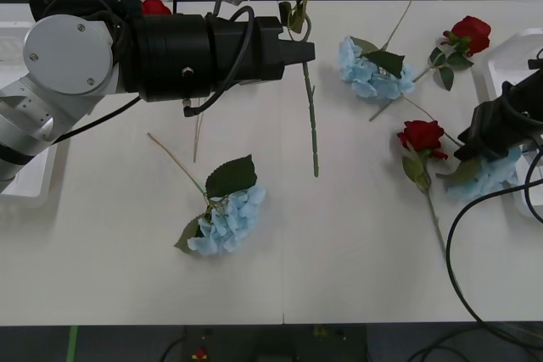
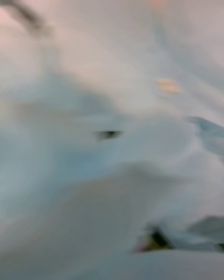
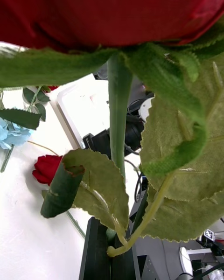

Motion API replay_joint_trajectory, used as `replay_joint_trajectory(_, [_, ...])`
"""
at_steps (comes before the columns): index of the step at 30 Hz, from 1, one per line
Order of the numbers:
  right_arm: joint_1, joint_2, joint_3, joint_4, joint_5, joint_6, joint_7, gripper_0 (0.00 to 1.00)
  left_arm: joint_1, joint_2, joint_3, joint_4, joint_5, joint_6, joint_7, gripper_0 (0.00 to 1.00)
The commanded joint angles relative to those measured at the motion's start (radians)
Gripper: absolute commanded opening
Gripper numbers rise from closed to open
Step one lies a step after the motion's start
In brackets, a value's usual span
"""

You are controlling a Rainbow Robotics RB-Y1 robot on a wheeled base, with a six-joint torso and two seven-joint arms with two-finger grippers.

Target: Put the red flowers into the right box and the blue flowers into the left box

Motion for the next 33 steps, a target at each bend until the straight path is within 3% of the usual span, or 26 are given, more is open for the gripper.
replay_joint_trajectory(1, [-0.027, -0.020, 0.076, -0.006, -0.010, 0.024, 0.163, 0.81, -0.048, -0.012, 0.021, -0.008, -0.007, -0.014, 0.036, 0.00])
replay_joint_trajectory(7, [-0.027, -0.048, 0.148, -0.048, -0.058, 0.118, 0.457, 0.89, -0.048, -0.012, 0.021, -0.008, -0.007, -0.014, 0.036, 0.00])
replay_joint_trajectory(16, [-0.019, -0.109, 0.252, -0.141, -0.177, 0.309, 1.086, 0.90, -0.048, -0.012, 0.021, -0.008, -0.007, -0.014, 0.036, 0.00])
replay_joint_trajectory(24, [0.007, -0.221, 0.321, -0.490, -0.302, 0.474, 1.401, 0.90, -0.048, -0.012, 0.021, -0.008, -0.007, -0.014, 0.036, 0.00])
replay_joint_trajectory(33, [0.109, -0.324, 0.310, -0.842, -0.520, 0.375, 1.704, 0.90, -0.048, -0.012, 0.021, -0.008, -0.007, -0.014, 0.036, 0.00])
